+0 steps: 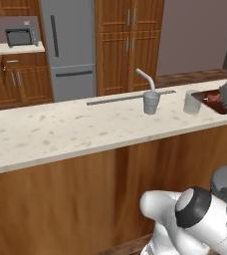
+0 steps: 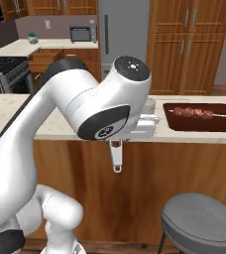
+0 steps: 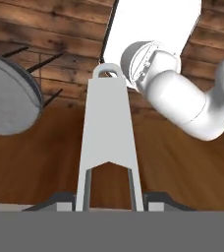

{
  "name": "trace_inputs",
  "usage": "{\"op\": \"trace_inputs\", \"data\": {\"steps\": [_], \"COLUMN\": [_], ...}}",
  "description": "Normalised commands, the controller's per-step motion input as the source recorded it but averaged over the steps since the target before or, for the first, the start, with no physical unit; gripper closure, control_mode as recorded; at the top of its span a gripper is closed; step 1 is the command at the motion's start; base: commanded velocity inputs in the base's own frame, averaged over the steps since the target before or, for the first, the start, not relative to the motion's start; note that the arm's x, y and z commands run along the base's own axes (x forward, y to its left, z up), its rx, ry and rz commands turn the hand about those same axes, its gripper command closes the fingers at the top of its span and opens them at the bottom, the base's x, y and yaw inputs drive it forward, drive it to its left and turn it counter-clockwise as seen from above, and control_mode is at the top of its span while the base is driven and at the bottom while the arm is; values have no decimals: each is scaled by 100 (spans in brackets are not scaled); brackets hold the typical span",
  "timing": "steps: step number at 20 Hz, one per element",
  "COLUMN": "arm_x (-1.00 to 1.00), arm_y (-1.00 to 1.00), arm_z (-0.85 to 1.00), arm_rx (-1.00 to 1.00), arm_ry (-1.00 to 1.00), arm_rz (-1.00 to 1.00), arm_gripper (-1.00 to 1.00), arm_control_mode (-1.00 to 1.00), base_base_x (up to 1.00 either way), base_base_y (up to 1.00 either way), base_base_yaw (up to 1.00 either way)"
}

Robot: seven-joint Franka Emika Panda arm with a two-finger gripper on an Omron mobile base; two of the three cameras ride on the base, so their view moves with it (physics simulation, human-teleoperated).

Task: Take the tongs from the drawer on the right and place them on the dining counter next to the tray containing the kebab skewer.

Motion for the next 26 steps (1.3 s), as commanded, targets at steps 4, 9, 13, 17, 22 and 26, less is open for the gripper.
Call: {"op": "trace_inputs", "data": {"steps": [4, 9, 13, 17, 22, 26], "arm_x": [100, 66, 14, 50, 39, 31], "arm_y": [0, 0, 4, 50, 59, 48], "arm_z": [9, 0, -2, -35, -27, -17], "arm_rx": [4, 0, -1, -7, -6, -7], "arm_ry": [35, 23, 0, 0, -1, 0], "arm_rz": [-2, -3, -1, -26, -39, -45], "arm_gripper": [100, 100, 100, 100, 100, 100], "arm_control_mode": [-100, -100, -100, -100, -100, -100], "base_base_x": [0, 0, 0, 0, 0, 0], "base_base_y": [0, 0, 0, 0, 0, 0], "base_base_yaw": [0, 0, 0, 0, 0, 0]}}
